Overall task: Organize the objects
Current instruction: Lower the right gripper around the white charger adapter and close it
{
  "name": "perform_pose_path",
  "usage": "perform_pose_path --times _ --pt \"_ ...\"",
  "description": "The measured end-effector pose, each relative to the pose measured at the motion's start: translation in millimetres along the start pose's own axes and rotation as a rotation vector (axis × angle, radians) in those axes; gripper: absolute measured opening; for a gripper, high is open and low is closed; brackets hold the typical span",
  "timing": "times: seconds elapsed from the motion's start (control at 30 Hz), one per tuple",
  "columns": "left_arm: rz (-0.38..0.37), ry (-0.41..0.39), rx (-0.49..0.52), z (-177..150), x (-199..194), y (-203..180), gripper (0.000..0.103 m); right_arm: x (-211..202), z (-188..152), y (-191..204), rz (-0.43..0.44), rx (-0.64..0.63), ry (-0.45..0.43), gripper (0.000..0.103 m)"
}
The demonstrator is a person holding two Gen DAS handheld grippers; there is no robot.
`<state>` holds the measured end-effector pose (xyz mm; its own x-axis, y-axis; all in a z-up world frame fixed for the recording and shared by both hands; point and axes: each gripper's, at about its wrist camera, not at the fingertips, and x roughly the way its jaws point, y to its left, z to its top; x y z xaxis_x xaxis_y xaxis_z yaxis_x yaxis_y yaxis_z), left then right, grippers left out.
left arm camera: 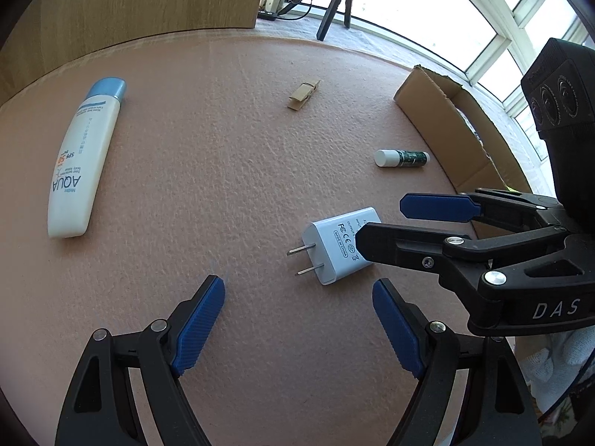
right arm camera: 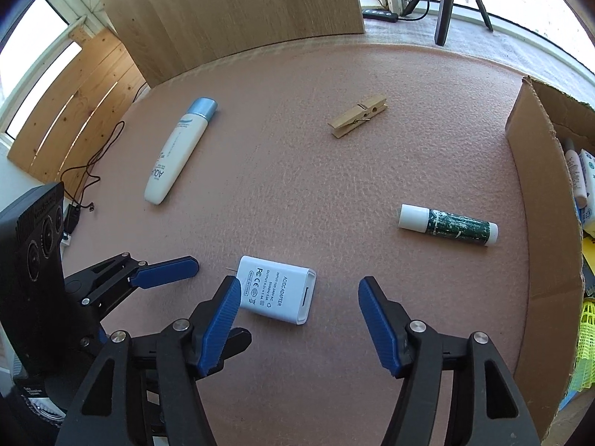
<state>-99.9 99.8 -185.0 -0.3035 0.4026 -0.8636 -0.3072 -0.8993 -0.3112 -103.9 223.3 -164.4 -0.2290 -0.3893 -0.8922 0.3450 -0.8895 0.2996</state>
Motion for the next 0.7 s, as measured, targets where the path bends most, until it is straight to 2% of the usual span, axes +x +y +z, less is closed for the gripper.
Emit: perform_pose_path --times 0.13,0.23,0.4,0.47,0.6,0.67,0.7 --pt "0.009 0.002 -0.007 1 1 -1 0.085 9 0 3 0.013 -0.007 0.038 0.062" --pt "0.013 0.002 -0.014 1 1 -1 0.085 11 0 2 0.015 0.0 0.035 0.062" --pt "-0.032 -0.014 -0.032 1 0 -2 0.083 12 0 -1 0.043 0.014 0.04 0.062" --pt "-0.039 -0.008 -0.025 2 2 -5 0.074 13 0 -2 0.05 0.023 0.041 0.062" --pt "-0.06 -0.002 -0.019 3 5 -9 0.066 15 -2 -7 0.084 0.046 0.059 0.05" --pt "-0.081 0.006 -0.023 4 7 -11 0.054 16 -3 -8 0.106 0.062 0.06 0.047" --pt "-0.086 0.008 -0.025 4 7 -11 0.053 16 -3 -8 0.116 0.066 0.062 0.046"
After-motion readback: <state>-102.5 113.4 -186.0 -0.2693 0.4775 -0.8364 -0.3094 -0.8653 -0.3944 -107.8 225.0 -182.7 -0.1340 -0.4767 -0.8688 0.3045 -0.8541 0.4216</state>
